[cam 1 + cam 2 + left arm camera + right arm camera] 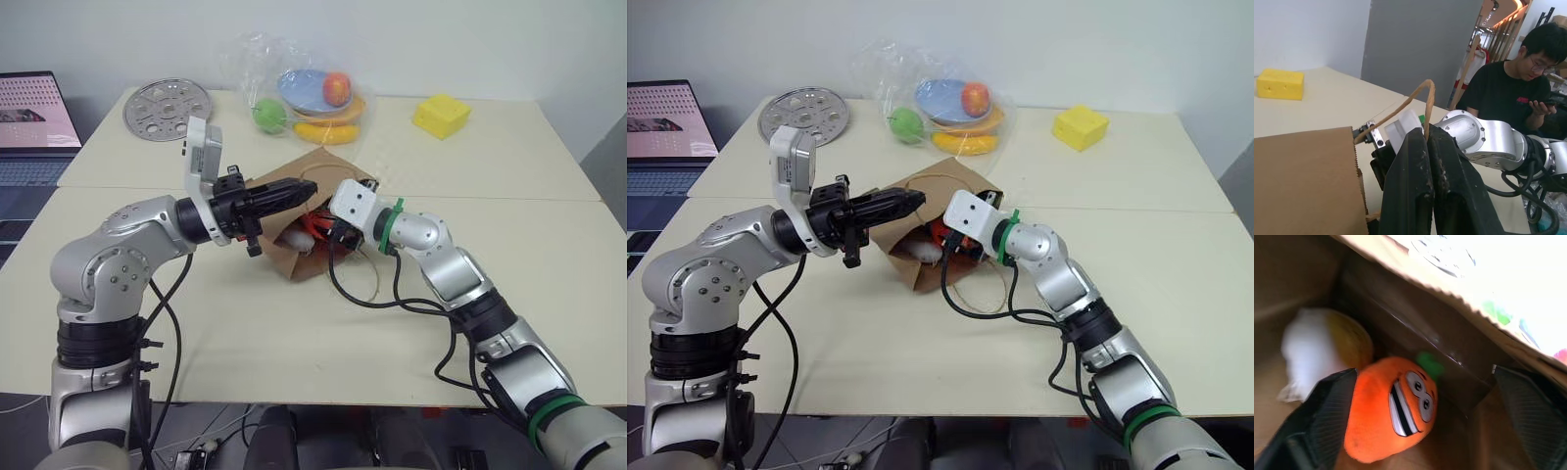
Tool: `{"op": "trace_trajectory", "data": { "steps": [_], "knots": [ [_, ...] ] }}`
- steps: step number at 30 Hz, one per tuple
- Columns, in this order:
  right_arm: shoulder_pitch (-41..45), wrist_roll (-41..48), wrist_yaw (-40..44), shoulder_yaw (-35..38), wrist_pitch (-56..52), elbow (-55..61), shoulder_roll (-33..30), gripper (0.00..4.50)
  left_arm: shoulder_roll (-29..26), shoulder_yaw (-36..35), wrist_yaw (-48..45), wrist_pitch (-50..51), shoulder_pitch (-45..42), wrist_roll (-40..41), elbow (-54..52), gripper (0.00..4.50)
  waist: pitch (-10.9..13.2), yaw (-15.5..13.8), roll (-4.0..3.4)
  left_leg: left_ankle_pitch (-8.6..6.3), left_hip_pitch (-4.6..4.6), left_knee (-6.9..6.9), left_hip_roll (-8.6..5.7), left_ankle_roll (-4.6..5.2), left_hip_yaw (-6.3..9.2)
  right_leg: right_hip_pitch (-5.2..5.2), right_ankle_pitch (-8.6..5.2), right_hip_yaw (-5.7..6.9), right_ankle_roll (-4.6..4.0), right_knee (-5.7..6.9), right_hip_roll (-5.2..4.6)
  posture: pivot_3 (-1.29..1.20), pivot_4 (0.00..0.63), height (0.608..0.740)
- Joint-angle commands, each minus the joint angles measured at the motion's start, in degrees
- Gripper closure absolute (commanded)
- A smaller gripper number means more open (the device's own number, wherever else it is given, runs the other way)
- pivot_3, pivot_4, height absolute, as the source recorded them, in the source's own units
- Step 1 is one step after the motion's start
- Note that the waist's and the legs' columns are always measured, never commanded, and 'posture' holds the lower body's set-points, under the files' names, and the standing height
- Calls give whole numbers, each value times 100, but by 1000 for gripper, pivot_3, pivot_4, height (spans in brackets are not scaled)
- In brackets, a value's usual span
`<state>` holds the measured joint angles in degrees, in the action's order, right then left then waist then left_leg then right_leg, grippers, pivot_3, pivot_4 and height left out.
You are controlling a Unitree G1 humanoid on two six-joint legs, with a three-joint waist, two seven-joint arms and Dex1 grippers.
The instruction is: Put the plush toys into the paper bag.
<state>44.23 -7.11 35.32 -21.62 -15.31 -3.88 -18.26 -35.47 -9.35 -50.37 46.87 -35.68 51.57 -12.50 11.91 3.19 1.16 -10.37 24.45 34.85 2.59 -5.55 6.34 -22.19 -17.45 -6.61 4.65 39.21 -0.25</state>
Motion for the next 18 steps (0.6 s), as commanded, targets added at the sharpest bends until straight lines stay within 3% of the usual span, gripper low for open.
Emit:
{"op": "trace_trajectory", "data": {
  "steps": [1,6,10,12,18],
  "knots": [
    [-162,613,717,419,-445,1297,-402,45,56,-81,59,-155,-128,-26,3,4500,0,-16,0,0,1,0,-1,0,0,0,0,0,0,0,-1,0,150,740],
    [-744,1735,1757,950,-1409,2675,-1344,45,100,-56,75,-241,-172,-105,89,4500,0,-18,0,0,1,1,-1,0,4,4,0,4,0,-2,0,0,150,740],
    [-1269,2720,1818,1631,-2498,3182,-1627,45,120,-55,75,-247,-175,-126,89,4500,0,-7,0,0,0,3,-1,1,4,7,0,3,0,-2,0,0,150,740],
    [-1544,2513,1625,1567,-2692,3102,-1818,45,111,-68,68,-231,-171,-112,76,4500,0,-3,0,0,0,5,0,1,4,6,0,2,0,-2,1,0,150,740],
    [-1638,1932,865,1024,-2689,2256,-1482,45,89,-79,70,-200,-154,-105,55,4500,1,26,-1,0,-5,7,0,1,-7,4,0,-8,0,-2,2,0,150,740]
  ]
}}
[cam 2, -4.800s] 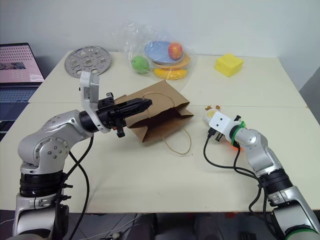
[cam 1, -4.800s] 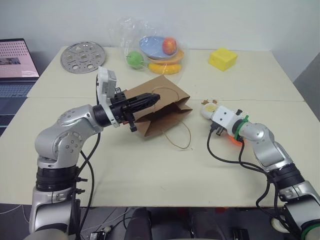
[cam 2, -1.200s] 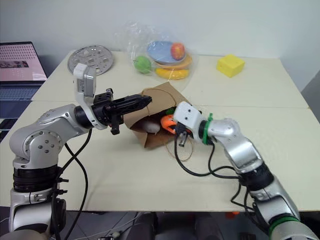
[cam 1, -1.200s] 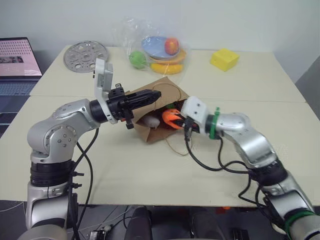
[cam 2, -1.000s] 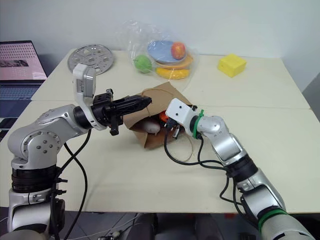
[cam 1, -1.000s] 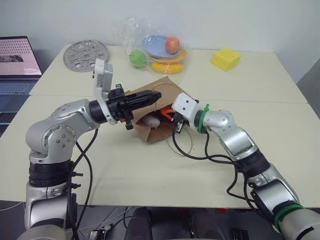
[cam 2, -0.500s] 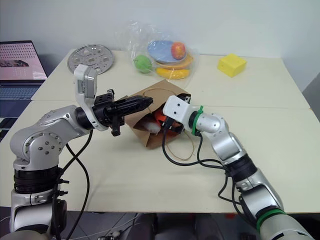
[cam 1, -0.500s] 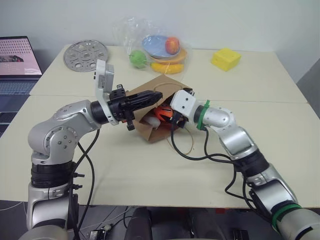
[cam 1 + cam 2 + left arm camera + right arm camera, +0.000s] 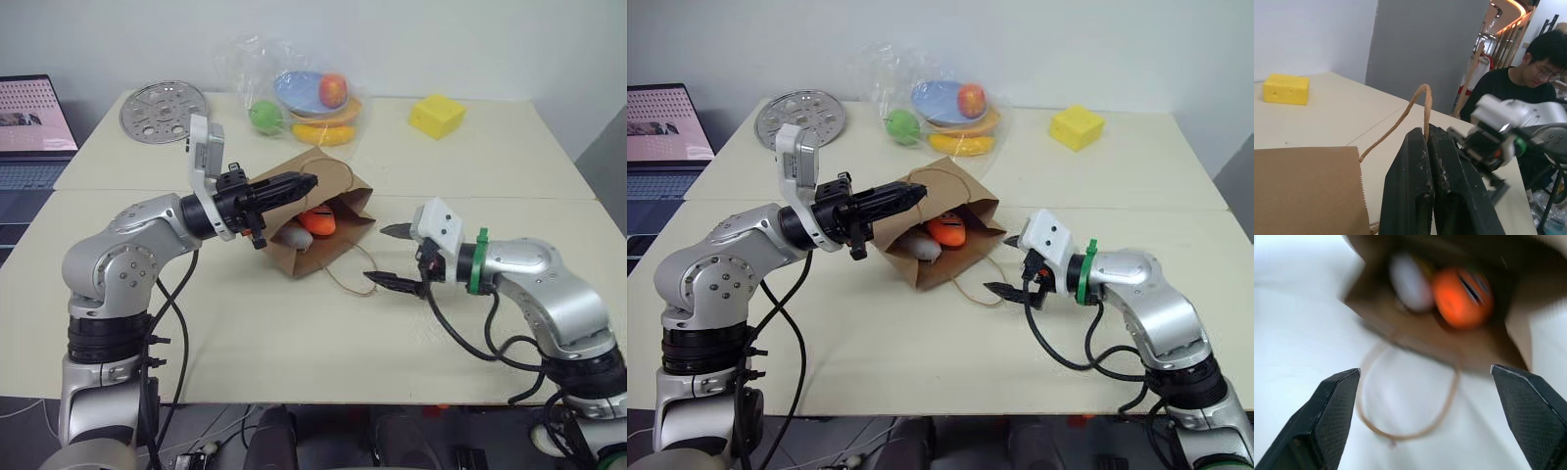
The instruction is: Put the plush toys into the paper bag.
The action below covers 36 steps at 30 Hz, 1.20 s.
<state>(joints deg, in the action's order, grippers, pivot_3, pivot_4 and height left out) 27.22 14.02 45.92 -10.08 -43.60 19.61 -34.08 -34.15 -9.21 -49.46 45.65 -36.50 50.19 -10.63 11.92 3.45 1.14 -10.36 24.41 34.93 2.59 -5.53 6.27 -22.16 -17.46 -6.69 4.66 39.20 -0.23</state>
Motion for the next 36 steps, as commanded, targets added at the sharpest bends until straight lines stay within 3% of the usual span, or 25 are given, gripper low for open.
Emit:
{"op": "trace_trajectory", "data": {
  "steps": [1,4,7,14,17,22,29,32,36],
  "knots": [
    [124,-269,-311,-243,245,-386,279,45,-49,-94,-18,-71,-74,35,-135,4500,0,-2,0,0,0,0,0,0,0,0,0,0,0,0,1,0,150,740],
    [357,-377,-609,-383,258,-1139,811,45,-65,-97,-3,-64,-78,31,-158,4500,-1,16,2,0,-2,0,2,0,-1,2,0,-2,0,-2,3,0,150,740],
    [453,-309,-556,-399,118,-1411,1014,663,-91,-137,24,-41,-81,58,-176,4500,-1,12,2,0,0,-1,1,0,0,0,0,-2,0,0,2,0,150,740],
    [411,-385,-476,-497,120,-1552,1044,3337,-150,-213,60,-20,-57,98,-188,4500,-1,-18,2,0,4,-4,0,-1,4,0,0,4,0,-1,1,0,150,740],
    [403,8,-400,-221,-265,-1256,1119,4460,-204,-264,50,11,-44,143,-186,4500,-1,-14,2,0,3,-3,0,-1,4,0,0,4,0,-1,1,0,150,740],
    [529,1152,-307,733,-1398,-99,996,4460,-225,-447,128,236,-355,514,-108,4500,-1,-22,2,0,5,-4,0,-1,6,-1,0,4,0,0,1,0,150,740],
    [1373,2448,-895,2222,-3073,334,1119,4460,-266,-346,-125,231,-1027,461,284,4500,-1,-21,2,0,5,-1,0,0,13,3,0,12,0,-4,1,0,150,740],
    [1905,2860,-1408,3020,-3957,178,1532,4460,-347,-21,-614,-87,-1227,4,747,4500,0,-9,0,0,6,-4,1,0,12,-4,0,11,0,6,3,0,150,740],
    [2062,2925,-1772,3152,-4110,203,1658,4460,-218,335,-1076,-532,-1490,-508,1483,4500,0,-11,0,0,5,-5,0,0,11,-11,-1,11,-2,21,3,0,150,740]
  ]
}}
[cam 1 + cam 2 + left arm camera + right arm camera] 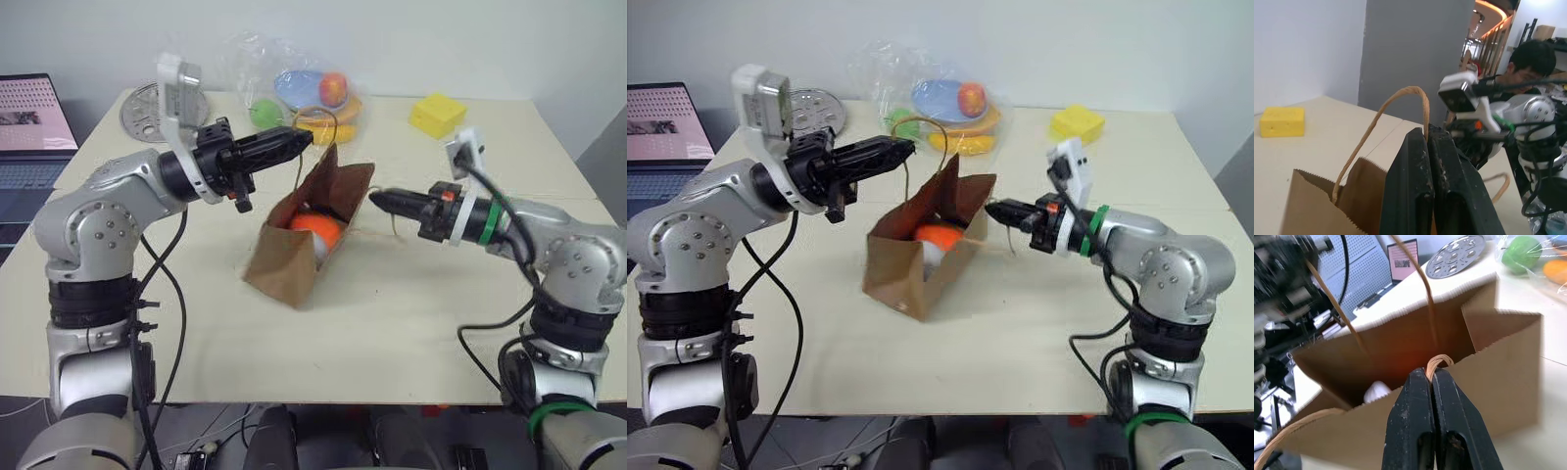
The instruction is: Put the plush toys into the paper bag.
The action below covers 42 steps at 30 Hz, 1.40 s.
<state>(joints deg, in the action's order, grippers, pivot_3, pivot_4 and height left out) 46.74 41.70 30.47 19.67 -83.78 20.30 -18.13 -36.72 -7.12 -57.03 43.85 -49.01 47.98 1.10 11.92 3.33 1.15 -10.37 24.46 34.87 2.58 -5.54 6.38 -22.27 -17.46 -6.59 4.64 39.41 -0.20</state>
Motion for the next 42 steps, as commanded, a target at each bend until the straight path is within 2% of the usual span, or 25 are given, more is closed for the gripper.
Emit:
{"op": "trace_trajectory", "data": {
  "steps": [1,7,15,33,36,42],
  "knots": [
    [120,180,-280,185,-98,133,77,4460,54,163,-393,-415,-274,-353,404,4500,1,2,-2,0,0,-1,0,0,0,-1,0,0,0,-1,0,0,150,740],
    [303,402,-686,438,-315,410,222,4460,296,465,-889,-1060,-842,-968,1310,4500,2,0,-3,0,10,-2,0,0,-1,-9,0,0,0,-1,0,0,150,740],
    [273,439,-1106,362,-301,606,371,4460,573,609,-1336,-1608,-1207,-1513,2094,4500,3,7,-5,0,11,-4,0,0,0,-11,0,0,0,0,0,0,150,740],
    [348,353,-1742,527,-207,172,598,4460,694,562,-1411,-1323,-1159,-1593,2093,4500,5,37,-8,0,13,-6,0,1,1,-13,-1,0,0,2,0,0,150,740],
    [350,377,-1751,497,-111,198,559,3911,643,500,-1272,-1318,-1156,-1635,2078,3903,5,37,-9,0,13,-6,0,1,1,-13,-1,0,0,2,0,0,150,740],
    [384,533,-1649,534,-194,282,334,1745,297,332,-1296,-1128,-827,-1570,1622,2005,6,55,-10,0,13,-10,0,1,1,-15,-1,0,0,2,0,0,150,740]
  ]
}}
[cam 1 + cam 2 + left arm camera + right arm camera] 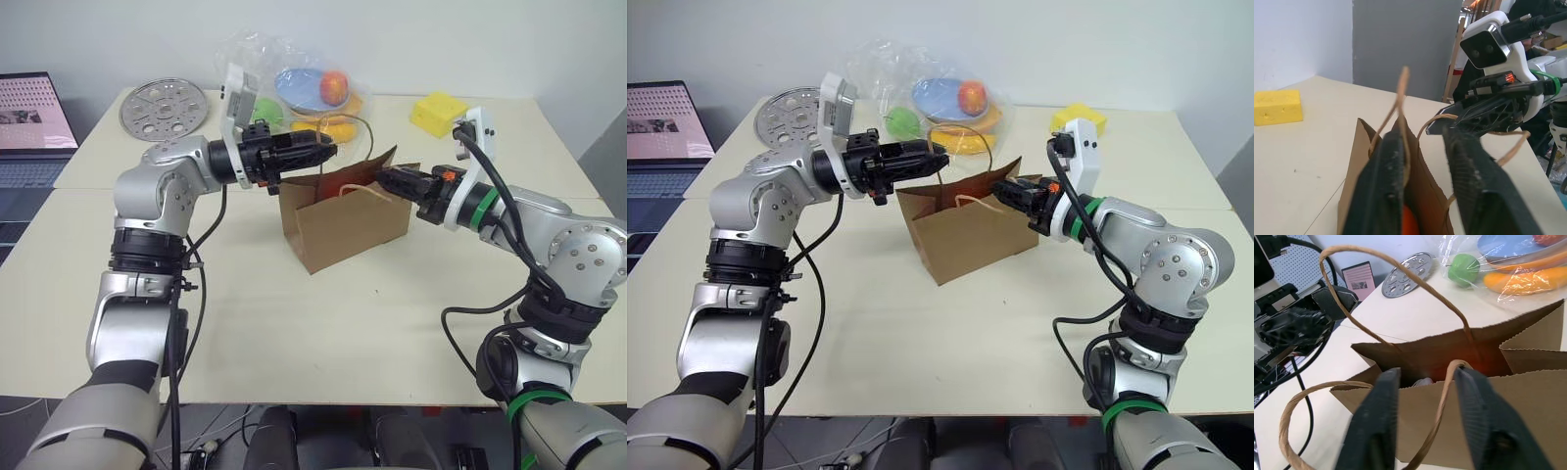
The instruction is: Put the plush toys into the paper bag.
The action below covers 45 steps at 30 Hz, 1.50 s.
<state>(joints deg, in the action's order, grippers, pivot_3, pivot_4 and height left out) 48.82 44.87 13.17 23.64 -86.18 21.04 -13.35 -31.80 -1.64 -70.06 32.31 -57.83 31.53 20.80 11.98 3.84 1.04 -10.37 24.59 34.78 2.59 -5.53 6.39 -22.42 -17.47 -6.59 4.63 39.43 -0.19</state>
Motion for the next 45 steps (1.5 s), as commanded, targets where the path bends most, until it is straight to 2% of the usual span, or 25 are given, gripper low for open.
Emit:
{"op": "trace_trajectory", "data": {
  "steps": [1,4,5,6,8,12,17,21,28,35,45],
  "knots": [
    [118,256,285,-3,88,314,-458,1295,-343,-306,43,60,271,82,-572,1595,1,12,-2,0,0,0,0,0,0,0,0,0,0,0,0,0,150,740],
    [-21,368,813,-205,347,464,-1193,200,-653,-568,249,99,742,91,-990,644,6,27,-10,0,1,-3,-1,0,-3,-1,0,-2,0,-4,-3,0,150,740],
    [-78,406,1022,-261,501,494,-1407,0,-715,-628,301,105,838,96,-1063,328,6,24,-9,0,1,-4,1,0,-1,-1,-1,-1,-1,-7,-2,0,150,740],
    [-171,362,1237,-344,742,533,-1658,0,-791,-687,354,93,958,78,-1118,34,6,17,-9,0,1,-6,1,0,-1,0,-1,0,-1,-8,-2,0,150,740],
    [-442,-77,1519,-575,1456,508,-2196,0,-940,-781,421,18,1223,17,-1203,34,5,8,-9,0,3,-5,1,0,0,2,-1,2,-1,-15,-2,0,150,740],
    [-967,-357,2276,-596,2526,417,-2858,0,-1002,-1009,642,135,1556,132,-1278,34,5,-14,-9,0,5,-2,1,0,-6,8,-1,-2,0,-38,-4,0,150,740],
    [-2238,-472,3582,-673,3528,800,-3765,0,-874,-985,687,283,2249,325,-1794,34,5,-59,-7,-2,6,-3,1,2,-7,10,-2,-1,0,-42,-5,0,150,740],
    [-2385,219,3594,-771,3153,1259,-3725,0,-612,-667,696,-56,2223,91,-1597,34,4,-62,-7,-1,6,7,2,2,-6,12,-1,-1,0,-37,-4,0,150,740],
    [-2551,617,3493,-861,3119,1542,-3815,0,-197,-445,695,-497,1737,-172,-818,34,4,-65,-6,1,6,23,0,2,-9,18,-1,-7,1,-40,-4,0,150,740],
    [-2651,875,3441,-780,3061,1543,-3945,0,-366,-348,211,-96,1793,91,-1050,34,4,-65,-6,0,6,13,0,3,-6,15,-1,-4,1,-38,-3,0,150,740],
    [-2618,1005,3463,-873,3128,1442,-4062,0,-563,-361,-71,-25,1804,16,-1018,34,4,-64,-6,0,5,15,0,3,-5,16,-1,-3,1,-38,-3,0,150,740]
  ]
}}
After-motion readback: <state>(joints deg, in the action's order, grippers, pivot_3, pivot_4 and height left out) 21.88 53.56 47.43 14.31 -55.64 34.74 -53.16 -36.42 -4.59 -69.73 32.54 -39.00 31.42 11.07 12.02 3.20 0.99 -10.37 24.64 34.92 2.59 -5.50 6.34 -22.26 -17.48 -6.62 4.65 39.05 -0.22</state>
